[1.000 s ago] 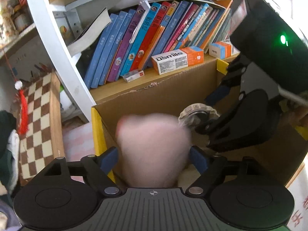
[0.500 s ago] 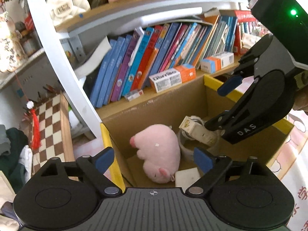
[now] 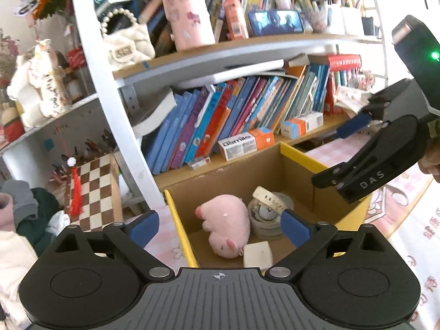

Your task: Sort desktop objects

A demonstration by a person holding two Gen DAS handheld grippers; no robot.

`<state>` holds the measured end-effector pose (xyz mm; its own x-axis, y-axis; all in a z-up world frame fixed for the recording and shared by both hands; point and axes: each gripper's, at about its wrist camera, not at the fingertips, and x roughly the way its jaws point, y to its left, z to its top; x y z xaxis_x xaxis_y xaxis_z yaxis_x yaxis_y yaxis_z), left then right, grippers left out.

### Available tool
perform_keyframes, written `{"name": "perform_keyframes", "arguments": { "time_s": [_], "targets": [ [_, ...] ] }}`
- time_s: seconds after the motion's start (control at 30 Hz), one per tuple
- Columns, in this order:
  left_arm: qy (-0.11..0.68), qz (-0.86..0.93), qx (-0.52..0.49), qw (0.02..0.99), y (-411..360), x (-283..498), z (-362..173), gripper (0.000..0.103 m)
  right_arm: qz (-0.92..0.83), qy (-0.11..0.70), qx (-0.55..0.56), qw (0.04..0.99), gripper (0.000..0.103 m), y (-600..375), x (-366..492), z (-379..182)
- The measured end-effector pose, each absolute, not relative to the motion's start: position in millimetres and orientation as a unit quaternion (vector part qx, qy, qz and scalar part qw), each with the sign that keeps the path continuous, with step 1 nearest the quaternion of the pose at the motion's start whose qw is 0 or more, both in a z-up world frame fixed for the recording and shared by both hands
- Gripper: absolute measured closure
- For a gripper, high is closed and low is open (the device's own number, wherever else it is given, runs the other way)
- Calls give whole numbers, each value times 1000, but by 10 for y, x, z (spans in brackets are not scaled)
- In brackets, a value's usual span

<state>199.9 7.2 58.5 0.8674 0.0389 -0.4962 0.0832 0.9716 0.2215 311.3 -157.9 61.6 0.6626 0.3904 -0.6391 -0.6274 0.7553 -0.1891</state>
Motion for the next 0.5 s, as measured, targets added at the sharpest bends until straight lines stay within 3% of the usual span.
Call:
{"name": "perform_keyframes", "arguments": {
  "time_s": [0.5],
  "targets": [
    [284,-17,106,953,156,1327,393,5,252,334,-175,891,17,-1836,2227,396]
  ]
}}
